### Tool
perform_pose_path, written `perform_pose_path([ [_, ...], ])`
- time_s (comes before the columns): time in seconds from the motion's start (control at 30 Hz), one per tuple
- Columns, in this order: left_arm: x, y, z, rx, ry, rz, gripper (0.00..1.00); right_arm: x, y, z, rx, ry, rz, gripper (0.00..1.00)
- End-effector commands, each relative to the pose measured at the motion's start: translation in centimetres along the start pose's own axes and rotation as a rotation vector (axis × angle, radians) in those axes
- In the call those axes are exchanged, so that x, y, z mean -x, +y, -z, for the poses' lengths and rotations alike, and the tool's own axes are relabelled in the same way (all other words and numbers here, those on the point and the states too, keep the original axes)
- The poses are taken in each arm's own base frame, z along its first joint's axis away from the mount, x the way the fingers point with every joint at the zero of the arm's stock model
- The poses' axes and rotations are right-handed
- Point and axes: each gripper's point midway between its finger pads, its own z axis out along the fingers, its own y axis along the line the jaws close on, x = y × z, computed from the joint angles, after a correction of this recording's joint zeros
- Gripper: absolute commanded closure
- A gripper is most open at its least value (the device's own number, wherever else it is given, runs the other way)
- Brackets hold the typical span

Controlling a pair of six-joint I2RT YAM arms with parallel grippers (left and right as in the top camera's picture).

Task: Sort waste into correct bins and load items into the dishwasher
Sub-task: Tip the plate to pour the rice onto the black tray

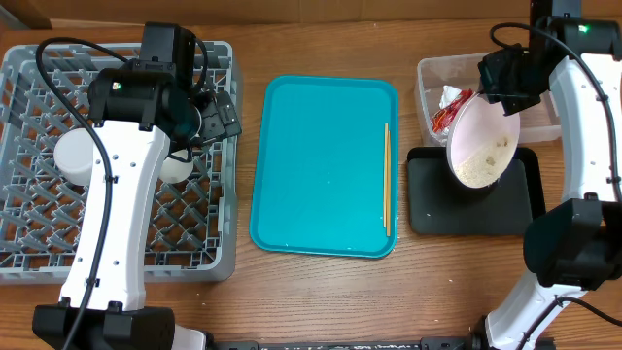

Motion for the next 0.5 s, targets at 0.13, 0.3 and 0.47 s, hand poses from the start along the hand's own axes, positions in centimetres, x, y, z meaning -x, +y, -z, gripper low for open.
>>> perform_pose_path([
  [0.13,0.11,-0.15,-0.05,-0.004,0.001,0.013,0.0,-0.1,0.24,1.52,0.052,0.043,-0.035,0.96],
  [0.3,0.11,-0.15,-0.05,-0.004,0.001,0.013,0.0,-0.19,0.13,1.78,0.071,0.086,-0.056,0.97],
  [0.47,0.11,-0.15,-0.05,-0.004,0.001,0.013,0.0,-0.13,0.61,2.06,0.113,0.12,-0.048,0.96],
])
